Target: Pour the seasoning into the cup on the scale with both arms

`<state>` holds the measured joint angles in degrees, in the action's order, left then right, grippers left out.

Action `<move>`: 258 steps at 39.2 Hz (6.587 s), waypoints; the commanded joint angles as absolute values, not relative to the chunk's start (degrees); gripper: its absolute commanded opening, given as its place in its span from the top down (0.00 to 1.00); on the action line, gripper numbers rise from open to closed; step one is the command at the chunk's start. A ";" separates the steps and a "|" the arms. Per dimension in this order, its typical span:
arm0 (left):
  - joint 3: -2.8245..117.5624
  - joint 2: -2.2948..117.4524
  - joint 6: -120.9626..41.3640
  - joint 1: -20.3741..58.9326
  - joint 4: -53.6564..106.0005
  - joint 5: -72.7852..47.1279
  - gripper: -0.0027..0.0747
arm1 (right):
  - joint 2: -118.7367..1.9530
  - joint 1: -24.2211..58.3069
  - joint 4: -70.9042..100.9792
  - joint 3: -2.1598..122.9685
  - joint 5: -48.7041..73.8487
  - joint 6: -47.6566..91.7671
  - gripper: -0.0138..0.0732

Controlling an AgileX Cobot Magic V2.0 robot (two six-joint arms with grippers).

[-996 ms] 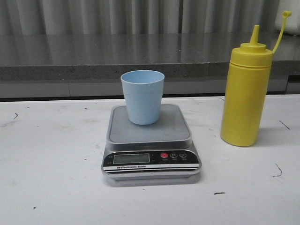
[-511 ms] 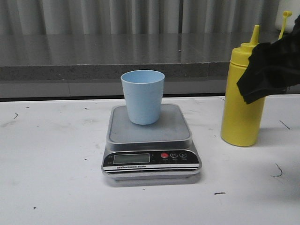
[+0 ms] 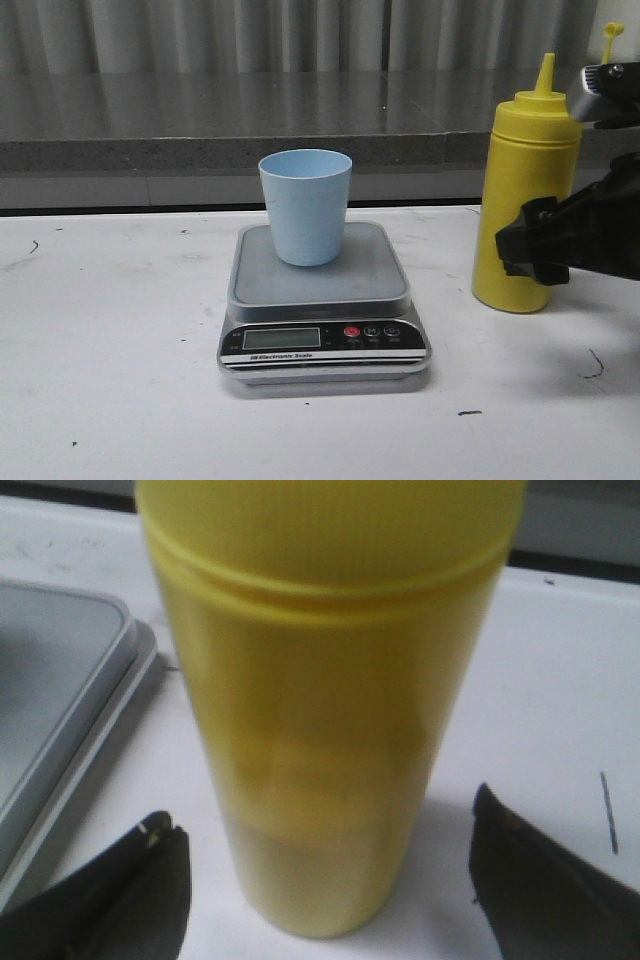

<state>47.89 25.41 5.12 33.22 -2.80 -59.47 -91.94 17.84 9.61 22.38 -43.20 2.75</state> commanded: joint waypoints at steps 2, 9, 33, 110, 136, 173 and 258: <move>49.28 25.88 5.55 33.21 -2.54 -55.44 0.50 | -94.90 18.03 8.31 23.31 -58.84 -0.98 0.16; 49.28 25.88 5.55 33.21 -2.54 -55.44 0.50 | -100.10 18.03 8.25 25.56 -68.93 -2.39 0.16; 49.28 25.88 5.55 33.21 -2.54 -55.44 0.50 | -97.68 18.03 4.66 31.38 -57.58 -1.38 0.49; 49.28 25.88 5.55 33.21 -2.54 -55.44 0.50 | -99.41 36.87 -67.29 77.66 43.29 27.40 0.49; 49.28 25.88 5.55 33.21 -2.54 -55.44 0.50 | -99.46 36.87 -67.29 77.66 43.52 24.73 0.57; 49.28 25.88 5.55 33.21 -2.54 -55.44 0.50 | -87.34 26.54 -43.22 76.05 40.57 -7.72 0.49; 49.28 25.88 5.55 33.21 -2.54 -55.44 0.50 | -106.01 5.45 -13.71 36.56 -64.52 -8.56 0.15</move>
<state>47.82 25.41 5.12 33.22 -2.80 -59.35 -109.21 5.68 -14.10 36.33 -60.93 -8.84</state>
